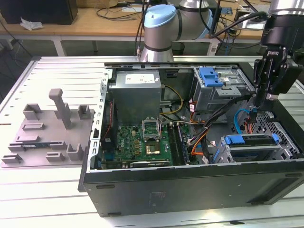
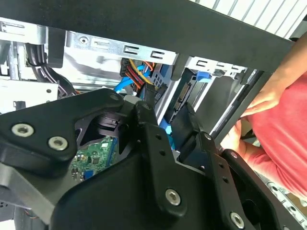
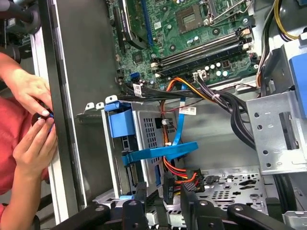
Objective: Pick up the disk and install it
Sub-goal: 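Insert the first disk wire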
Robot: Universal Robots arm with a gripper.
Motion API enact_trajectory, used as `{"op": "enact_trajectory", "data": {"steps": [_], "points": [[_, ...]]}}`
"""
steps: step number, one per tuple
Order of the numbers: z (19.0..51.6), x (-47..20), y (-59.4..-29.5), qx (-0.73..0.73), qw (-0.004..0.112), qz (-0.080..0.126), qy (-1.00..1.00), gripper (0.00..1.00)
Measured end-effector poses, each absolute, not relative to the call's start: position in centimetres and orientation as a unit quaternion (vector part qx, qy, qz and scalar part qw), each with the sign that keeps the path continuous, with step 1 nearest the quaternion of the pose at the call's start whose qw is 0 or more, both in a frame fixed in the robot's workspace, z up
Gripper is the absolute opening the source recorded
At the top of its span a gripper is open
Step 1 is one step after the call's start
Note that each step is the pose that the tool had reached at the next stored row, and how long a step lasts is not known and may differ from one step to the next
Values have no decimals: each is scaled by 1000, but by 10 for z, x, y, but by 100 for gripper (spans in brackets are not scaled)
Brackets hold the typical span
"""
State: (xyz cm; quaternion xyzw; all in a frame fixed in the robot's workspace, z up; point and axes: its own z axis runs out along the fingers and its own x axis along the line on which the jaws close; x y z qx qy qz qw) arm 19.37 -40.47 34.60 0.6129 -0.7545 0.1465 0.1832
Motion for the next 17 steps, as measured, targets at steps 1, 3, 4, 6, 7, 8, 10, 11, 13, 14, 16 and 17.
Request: {"op": "enact_trajectory", "data": {"steps": [1,3,4,6,7,8,10,11,13,14,16,17], "points": [[345,194,-404,613,183,146,-754,41],[343,193,-404,613,183,146,-754,41],[342,193,-404,613,183,146,-755,41],[340,193,-404,613,183,146,-755,41],[339,192,-404,613,183,146,-755,41],[339,192,-404,613,183,146,-755,41],[337,192,-403,613,183,146,-755,41],[337,192,-402,613,183,146,-755,41],[336,192,-401,613,183,146,-755,41],[336,192,-401,613,183,146,-755,40],[335,192,-400,613,183,146,-755,26],[335,192,-400,613,183,146,-755,26]]}}
